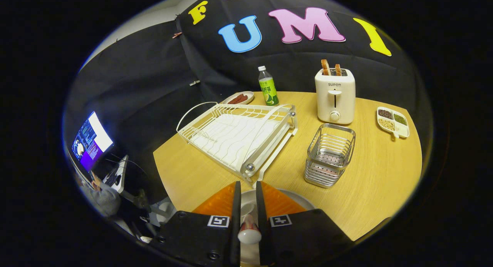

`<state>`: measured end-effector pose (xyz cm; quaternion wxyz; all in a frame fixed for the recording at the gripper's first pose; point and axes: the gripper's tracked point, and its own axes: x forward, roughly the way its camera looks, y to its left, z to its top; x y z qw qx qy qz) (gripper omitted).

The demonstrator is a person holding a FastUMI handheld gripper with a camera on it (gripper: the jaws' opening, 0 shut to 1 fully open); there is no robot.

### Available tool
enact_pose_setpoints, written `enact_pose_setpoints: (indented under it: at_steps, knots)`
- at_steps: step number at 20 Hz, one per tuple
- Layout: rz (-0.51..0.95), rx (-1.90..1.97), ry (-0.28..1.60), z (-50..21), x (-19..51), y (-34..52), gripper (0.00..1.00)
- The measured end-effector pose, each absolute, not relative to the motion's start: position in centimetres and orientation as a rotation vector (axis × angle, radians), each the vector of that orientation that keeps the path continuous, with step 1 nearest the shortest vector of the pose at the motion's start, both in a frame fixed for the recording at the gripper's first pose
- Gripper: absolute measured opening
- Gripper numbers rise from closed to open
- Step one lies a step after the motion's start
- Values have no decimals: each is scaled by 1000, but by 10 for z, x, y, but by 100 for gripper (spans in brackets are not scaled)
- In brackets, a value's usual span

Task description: Take the plate from the dish rack, then take the spoon from the basket and place it into the plate.

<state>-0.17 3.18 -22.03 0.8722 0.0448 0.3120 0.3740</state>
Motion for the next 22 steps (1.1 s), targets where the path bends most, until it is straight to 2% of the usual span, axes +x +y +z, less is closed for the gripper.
enact_pose_setpoints:
  at_steps: [10, 11, 12, 15, 22]
  knots:
    - [748, 70, 699, -234, -2, 12, 27]
    - [736, 70, 691, -233, 1, 11, 31]
    - [725, 73, 686, -232, 2, 9, 41]
    - [635, 63, 648, -221, 18, -12, 98]
    - [438, 86, 416, -120, 39, -50, 99]
